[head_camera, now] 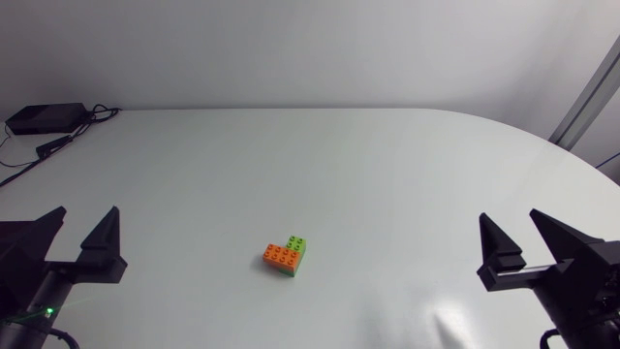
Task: Separate the duplo bricks
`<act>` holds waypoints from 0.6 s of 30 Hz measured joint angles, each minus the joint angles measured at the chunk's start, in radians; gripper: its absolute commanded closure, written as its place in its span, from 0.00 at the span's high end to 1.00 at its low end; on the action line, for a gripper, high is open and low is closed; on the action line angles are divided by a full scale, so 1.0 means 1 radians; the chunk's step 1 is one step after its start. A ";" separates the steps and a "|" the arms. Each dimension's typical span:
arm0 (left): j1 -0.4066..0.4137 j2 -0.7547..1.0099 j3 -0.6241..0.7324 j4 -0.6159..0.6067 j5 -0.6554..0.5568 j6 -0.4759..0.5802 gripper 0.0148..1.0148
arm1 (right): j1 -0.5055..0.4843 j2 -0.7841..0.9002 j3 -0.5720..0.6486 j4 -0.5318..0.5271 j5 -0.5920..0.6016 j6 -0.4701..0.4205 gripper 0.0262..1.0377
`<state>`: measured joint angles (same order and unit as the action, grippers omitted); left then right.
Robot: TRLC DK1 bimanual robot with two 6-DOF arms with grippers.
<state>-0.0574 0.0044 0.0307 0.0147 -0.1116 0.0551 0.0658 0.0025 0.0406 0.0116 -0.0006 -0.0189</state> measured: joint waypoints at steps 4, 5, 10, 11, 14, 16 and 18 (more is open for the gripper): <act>0.000 0.011 0.038 -0.009 0.000 0.000 0.92 | 0.027 0.000 0.000 0.000 0.004 0.000 0.97; 0.000 0.026 0.054 -0.010 0.000 0.000 0.92 | 0.029 0.000 0.000 0.000 0.005 0.000 0.97; 0.000 0.088 0.119 -0.026 0.000 0.000 0.91 | 0.029 0.011 0.024 -0.013 0.007 0.000 0.97; 0.000 0.096 0.131 -0.029 0.000 0.000 0.91 | 0.029 0.019 0.037 -0.021 0.007 0.000 0.97; 0.000 0.128 0.171 -0.038 0.000 0.000 0.91 | 0.029 0.063 0.087 -0.035 0.007 0.000 0.97; 0.000 0.167 0.206 -0.041 0.000 0.000 0.91 | 0.029 0.102 0.122 -0.036 0.007 0.000 0.97; 0.000 0.217 0.245 -0.044 0.000 0.000 0.91 | 0.029 0.150 0.160 -0.037 0.007 0.001 0.97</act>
<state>-0.0574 0.2218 0.2752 -0.0296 -0.1116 0.0547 0.0948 0.1528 0.2008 -0.0250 0.0067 -0.0181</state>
